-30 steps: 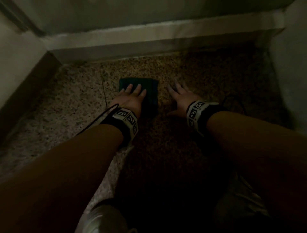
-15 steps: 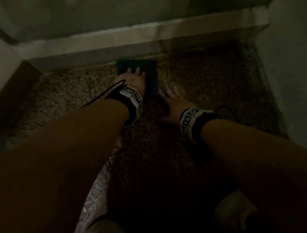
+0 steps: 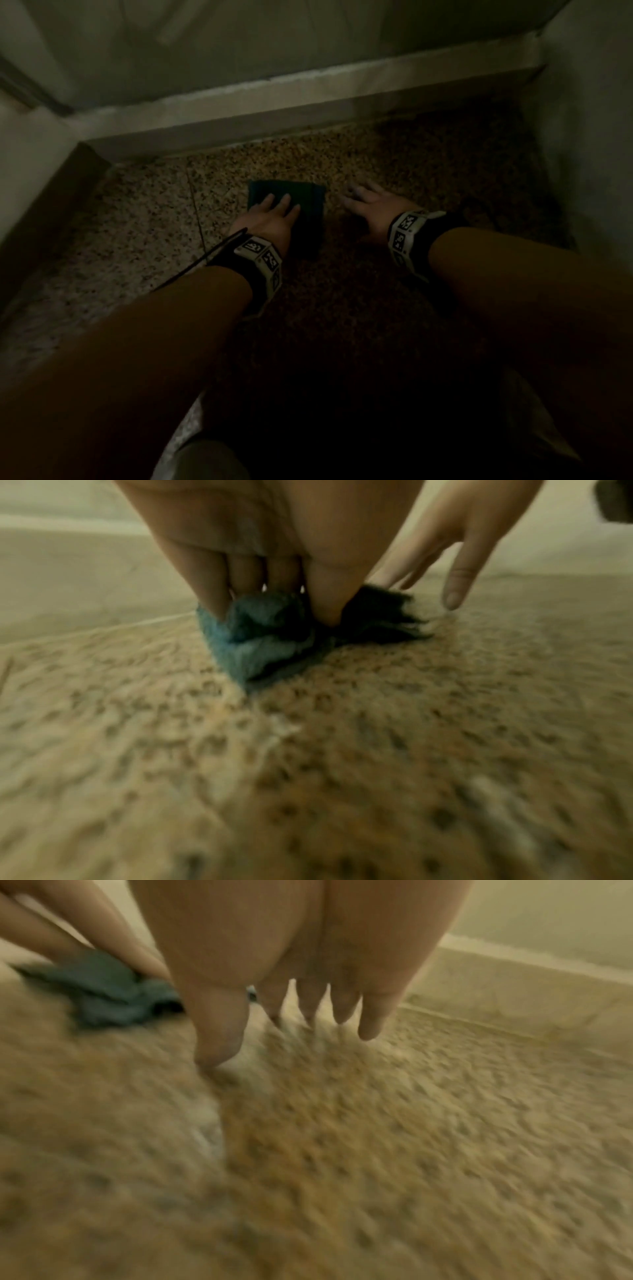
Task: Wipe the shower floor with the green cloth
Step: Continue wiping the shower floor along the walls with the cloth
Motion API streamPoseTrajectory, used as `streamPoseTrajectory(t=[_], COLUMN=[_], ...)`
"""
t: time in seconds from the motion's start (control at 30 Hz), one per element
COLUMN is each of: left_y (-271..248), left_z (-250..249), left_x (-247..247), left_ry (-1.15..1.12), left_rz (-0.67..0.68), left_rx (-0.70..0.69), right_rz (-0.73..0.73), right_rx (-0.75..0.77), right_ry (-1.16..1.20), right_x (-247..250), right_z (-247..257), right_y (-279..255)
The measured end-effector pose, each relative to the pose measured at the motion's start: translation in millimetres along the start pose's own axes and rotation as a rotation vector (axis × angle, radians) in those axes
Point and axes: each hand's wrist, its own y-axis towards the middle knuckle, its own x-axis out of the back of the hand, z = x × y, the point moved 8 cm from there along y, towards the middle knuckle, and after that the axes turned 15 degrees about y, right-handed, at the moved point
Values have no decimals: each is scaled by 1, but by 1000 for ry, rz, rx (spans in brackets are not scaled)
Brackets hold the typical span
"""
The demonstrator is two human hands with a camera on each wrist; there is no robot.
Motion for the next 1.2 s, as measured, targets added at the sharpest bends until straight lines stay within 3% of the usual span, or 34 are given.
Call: streamPoseTrajectory(t=[0.13, 0.4, 0.53, 0.73, 0.93, 1.2], left_y=[6, 51, 48, 29, 9, 36], left_z=[-2, 10, 10, -10, -45, -36], left_x=[10, 76, 76, 48, 22, 53], left_ry=[-32, -24, -63, -80, -94, -94], left_rz=[-34, -66, -157, -49, -21, -103], left_rx=[60, 189, 220, 187, 142, 179], right_rz=[45, 97, 44, -16, -30, 63], right_rx=[29, 12, 69, 165, -1, -28], right_ry=[-19, -83, -12, 68, 33, 0], right_x=[-5, -5, -6, 1, 4, 0], right_z=[-7, -9, -12, -13, -59, -63], right_y=[1, 1, 3, 1, -10, -4])
